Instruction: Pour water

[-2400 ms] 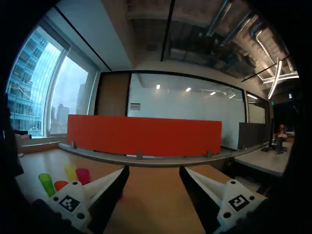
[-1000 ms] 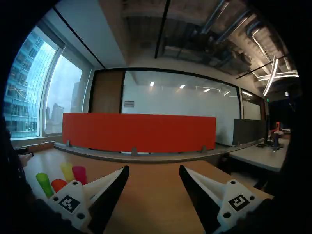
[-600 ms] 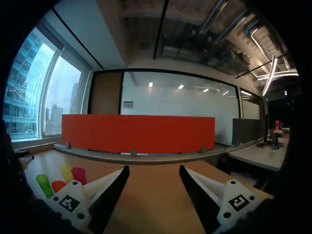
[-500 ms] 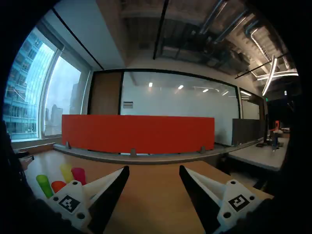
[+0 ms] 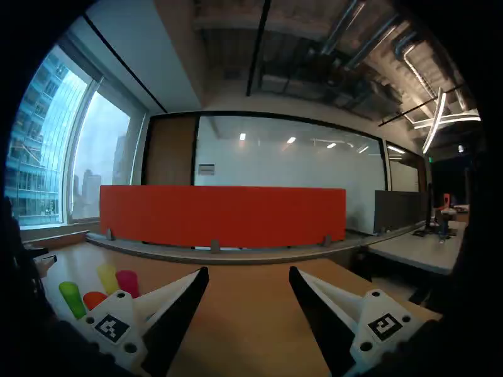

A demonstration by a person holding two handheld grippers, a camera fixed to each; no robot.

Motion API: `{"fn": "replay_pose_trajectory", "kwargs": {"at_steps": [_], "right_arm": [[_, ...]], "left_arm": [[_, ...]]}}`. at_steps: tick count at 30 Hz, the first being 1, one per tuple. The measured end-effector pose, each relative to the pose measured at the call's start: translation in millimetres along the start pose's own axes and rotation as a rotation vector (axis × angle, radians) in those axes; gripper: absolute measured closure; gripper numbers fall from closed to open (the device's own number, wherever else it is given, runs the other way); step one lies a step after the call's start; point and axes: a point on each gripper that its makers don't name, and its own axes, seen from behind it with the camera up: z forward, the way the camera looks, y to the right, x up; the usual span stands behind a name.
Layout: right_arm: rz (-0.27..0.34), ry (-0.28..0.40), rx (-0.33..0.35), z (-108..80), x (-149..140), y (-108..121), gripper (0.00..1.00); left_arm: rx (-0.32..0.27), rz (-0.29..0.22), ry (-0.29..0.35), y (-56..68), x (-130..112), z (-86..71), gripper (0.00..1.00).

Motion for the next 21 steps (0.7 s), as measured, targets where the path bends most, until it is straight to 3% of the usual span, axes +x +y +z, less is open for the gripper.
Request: {"fn": "replay_pose_trajectory", "kwargs": {"at_steps": [21], "right_arm": [[0.005, 0.013, 0.001, -1.1, 5.4, 1.0, 0.01]], "left_arm": [[0.005, 0.001, -0.006, -1.9, -1.9, 2.4, 0.02]]}}
